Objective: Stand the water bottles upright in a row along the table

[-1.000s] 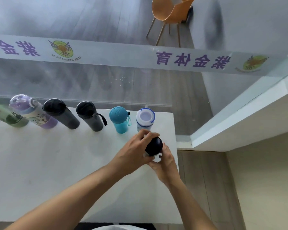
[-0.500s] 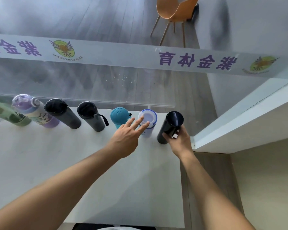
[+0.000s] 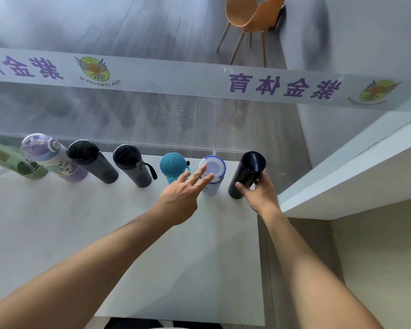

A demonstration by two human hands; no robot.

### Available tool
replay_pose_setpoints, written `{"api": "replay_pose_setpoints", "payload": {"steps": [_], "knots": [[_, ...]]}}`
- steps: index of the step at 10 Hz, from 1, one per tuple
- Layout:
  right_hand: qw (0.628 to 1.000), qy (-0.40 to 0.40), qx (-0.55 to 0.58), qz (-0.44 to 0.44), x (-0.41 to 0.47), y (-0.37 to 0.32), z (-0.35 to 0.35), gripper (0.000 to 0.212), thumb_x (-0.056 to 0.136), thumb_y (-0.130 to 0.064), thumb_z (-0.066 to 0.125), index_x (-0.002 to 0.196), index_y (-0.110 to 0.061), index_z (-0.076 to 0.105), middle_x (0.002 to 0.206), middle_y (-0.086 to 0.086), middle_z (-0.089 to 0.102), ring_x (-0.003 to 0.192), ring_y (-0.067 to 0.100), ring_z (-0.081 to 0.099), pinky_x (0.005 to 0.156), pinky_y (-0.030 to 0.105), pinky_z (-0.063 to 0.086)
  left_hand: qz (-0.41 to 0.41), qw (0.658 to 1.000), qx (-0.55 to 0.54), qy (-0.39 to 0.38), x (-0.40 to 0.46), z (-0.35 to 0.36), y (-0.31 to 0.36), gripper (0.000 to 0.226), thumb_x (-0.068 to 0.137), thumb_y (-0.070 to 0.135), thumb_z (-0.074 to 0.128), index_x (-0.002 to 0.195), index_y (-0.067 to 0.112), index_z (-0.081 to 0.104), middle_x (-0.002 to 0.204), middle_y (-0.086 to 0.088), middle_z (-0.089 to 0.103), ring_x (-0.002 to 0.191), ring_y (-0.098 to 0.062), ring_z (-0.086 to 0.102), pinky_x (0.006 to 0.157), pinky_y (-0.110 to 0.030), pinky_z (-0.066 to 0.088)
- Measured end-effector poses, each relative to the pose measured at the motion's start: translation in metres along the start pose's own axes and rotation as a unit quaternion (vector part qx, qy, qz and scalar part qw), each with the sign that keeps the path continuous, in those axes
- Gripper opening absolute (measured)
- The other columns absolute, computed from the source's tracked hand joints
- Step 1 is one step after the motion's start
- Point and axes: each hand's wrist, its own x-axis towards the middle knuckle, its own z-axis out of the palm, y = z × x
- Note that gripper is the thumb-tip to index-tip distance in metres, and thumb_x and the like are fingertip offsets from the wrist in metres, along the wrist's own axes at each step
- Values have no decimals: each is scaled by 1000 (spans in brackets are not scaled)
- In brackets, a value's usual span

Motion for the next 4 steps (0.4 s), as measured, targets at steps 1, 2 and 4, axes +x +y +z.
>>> {"api": "replay_pose_setpoints", "payload": {"steps": [1,2,4], "knots": [[1000,10,-3,-7,-6,-6,-7,61,74,-30,87,122,-26,50,121,-5,61,112,13,57,93,26,43,-6,1000,2,13,2,-3,1,79,87,12,50,155,29,13,166,0,5,132,-36,37,109,-43,37],[999,15,-26,-44,-15,-16,-23,78,72,-23,89,137,-21,46,127,0,55,116,13,52,99,26,41,-14,1000,3,17,3,-11,6,72,88,15,52,153,28,23,165,-2,12,127,-34,40,99,-42,41],[995,19,-54,-78,-33,-47,-61,89,76,-17,81,151,-29,35,141,2,45,129,14,46,100,27,38,-9,997,-12,70,4,-42,15,64,90,17,54,149,25,33,161,-5,26,128,-33,41,99,-42,39]]}}
